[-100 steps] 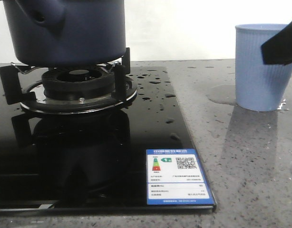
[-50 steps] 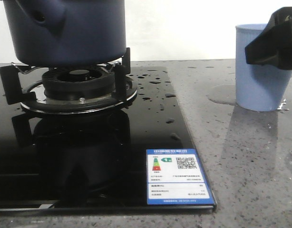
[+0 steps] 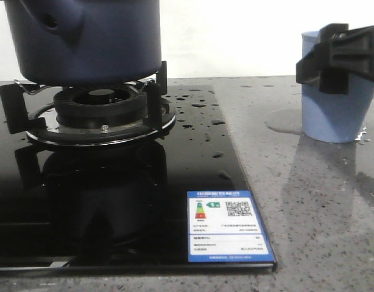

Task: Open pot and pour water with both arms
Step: 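Grasp the light blue ribbed cup with the right gripper and lift it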

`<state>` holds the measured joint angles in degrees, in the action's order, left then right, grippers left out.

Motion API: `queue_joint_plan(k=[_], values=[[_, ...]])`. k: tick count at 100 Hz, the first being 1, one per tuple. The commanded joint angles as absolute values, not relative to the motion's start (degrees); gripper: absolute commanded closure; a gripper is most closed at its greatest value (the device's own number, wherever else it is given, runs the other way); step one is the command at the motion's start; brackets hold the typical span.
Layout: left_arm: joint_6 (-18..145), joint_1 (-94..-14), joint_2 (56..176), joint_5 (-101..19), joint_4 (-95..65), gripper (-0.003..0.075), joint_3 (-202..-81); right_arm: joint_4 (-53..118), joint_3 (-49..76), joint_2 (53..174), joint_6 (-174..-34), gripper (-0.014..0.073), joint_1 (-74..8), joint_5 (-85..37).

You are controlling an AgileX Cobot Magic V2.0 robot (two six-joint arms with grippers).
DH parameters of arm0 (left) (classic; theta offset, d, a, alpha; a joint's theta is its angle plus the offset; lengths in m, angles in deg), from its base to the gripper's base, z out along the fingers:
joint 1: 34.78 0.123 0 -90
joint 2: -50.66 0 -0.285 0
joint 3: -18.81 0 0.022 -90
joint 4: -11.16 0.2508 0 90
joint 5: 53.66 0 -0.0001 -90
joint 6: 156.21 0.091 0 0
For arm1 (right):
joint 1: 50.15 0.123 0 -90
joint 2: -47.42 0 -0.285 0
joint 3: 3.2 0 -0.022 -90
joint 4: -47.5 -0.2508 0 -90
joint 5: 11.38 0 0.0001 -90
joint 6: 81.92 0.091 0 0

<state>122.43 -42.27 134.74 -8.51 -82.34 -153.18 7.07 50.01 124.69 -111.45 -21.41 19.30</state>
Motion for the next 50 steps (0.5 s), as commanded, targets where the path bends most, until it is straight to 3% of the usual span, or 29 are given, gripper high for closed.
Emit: queue_joint_plan(k=[1, 50], values=[[121.8, -42.2, 132.6, -7.2, -87.4, 0.0498, -155.4, 11.4, 48.1, 125.6, -108.3, -0.0043, -21.4, 25.1], [120.4, -42.2, 132.0, -6.7, -86.4, 0.0498, -155.4, 14.9, 48.1, 130.4, -102.9, 0.0314, -21.5, 31.7]])
